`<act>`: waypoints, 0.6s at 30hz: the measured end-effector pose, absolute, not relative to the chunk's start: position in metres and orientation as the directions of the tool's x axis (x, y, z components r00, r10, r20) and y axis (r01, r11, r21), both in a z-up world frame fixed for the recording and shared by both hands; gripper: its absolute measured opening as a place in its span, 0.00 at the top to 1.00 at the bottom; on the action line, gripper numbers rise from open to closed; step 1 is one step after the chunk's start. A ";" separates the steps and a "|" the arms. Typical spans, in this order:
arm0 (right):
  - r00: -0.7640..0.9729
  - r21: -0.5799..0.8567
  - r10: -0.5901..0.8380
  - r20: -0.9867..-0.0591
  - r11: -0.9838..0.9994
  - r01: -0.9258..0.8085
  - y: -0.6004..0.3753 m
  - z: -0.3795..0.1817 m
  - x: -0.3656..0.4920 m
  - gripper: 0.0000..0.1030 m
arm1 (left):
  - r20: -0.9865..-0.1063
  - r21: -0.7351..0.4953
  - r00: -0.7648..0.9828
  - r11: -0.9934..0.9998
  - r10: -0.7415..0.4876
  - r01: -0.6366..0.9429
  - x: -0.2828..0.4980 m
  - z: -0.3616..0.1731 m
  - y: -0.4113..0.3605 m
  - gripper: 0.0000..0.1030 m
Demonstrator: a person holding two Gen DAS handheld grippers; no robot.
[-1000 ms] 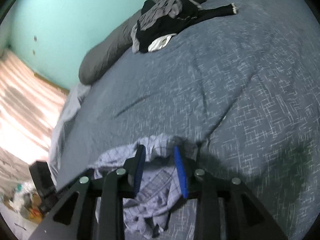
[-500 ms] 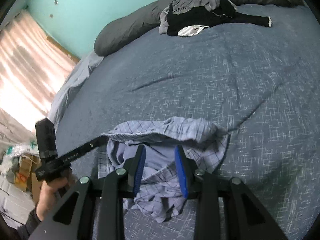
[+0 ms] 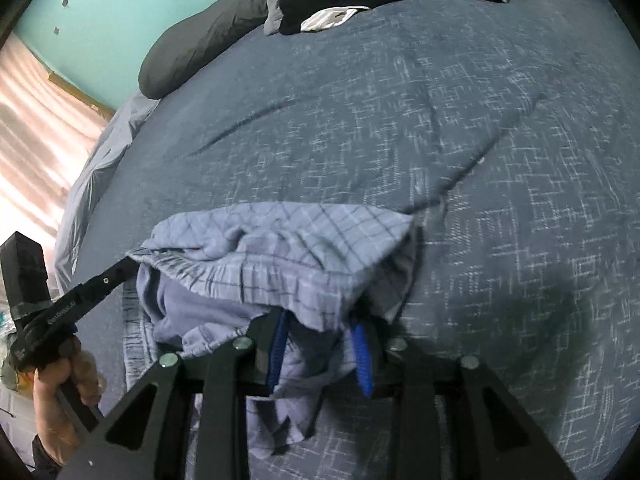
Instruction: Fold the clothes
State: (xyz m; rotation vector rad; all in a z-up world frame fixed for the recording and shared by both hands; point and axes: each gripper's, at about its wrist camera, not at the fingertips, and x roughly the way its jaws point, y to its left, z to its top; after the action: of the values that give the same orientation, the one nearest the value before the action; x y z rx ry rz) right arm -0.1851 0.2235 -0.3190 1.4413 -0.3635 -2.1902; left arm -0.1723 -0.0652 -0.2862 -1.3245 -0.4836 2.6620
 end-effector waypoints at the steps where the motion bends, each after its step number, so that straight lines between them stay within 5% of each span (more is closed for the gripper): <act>1: -0.323 0.476 -0.538 -0.779 -0.842 0.253 0.224 -0.319 -0.185 0.82 | -0.754 -0.337 -0.607 -0.941 0.253 0.027 -0.172 -0.286 -0.065 0.86; 7: -0.350 0.501 -0.561 -0.750 -0.828 0.252 0.228 -0.310 -0.187 0.92 | -0.751 -0.340 -0.610 -0.940 0.254 0.028 -0.172 -0.285 -0.066 0.86; 18: -0.480 0.577 -0.615 -0.625 -0.778 0.247 0.258 -0.273 -0.188 0.94 | -0.737 -0.343 -0.629 -0.939 0.249 0.031 -0.172 -0.280 -0.064 0.86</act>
State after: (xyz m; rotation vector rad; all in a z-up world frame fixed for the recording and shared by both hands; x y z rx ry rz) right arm -0.1877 0.2577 -0.2725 1.1913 -0.5689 -2.2620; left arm -0.1723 -0.0644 -0.2799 -1.2895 -0.4963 2.6842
